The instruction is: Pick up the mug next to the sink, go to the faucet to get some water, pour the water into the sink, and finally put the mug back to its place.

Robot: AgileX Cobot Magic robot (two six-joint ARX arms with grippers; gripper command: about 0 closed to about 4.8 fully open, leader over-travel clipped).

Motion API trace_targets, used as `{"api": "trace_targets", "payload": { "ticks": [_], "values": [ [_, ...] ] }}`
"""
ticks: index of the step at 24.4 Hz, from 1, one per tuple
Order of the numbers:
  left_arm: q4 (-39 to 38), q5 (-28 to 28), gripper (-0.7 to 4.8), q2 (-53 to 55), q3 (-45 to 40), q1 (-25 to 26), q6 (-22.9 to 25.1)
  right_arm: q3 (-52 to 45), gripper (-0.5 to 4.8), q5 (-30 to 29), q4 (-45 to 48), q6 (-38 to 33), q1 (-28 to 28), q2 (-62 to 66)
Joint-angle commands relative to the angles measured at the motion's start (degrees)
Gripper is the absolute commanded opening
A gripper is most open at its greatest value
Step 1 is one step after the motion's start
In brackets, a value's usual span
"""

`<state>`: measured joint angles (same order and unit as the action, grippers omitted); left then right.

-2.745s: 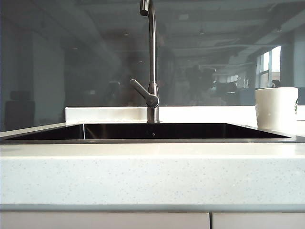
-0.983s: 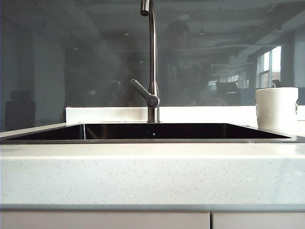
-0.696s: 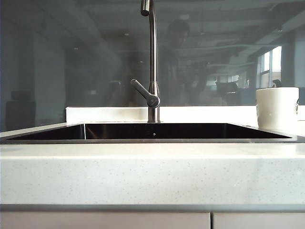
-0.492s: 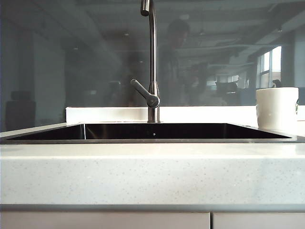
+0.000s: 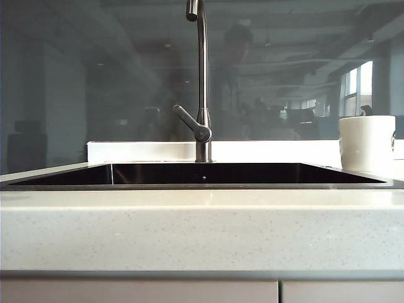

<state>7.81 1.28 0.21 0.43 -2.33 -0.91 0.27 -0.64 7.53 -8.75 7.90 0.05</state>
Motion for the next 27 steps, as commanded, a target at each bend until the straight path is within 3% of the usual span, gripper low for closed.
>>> {"api": "trace_targets", "payload": {
  "ticks": [1,5,13,27],
  "values": [
    [0.4,0.0,-0.05,0.0,0.2,0.1,0.2,-0.2,-0.08,-1.2,-4.5,0.4,0.0,-0.2],
    [0.4,0.0,-0.05,0.0,0.2,0.1,0.2,-0.2,-0.09,-5.9,-5.9,1.8,-0.1,-0.2],
    [0.4,0.0,-0.05,0.0,0.2,0.1,0.2,-0.2,-0.09,-3.5,-2.9,3.0,-6.4,-0.2],
    [0.4,0.0,-0.05,0.0,0.2,0.1,0.2,-0.2,-0.08,-3.5,-2.9,4.5,-6.3,-0.2]
  ]
}}
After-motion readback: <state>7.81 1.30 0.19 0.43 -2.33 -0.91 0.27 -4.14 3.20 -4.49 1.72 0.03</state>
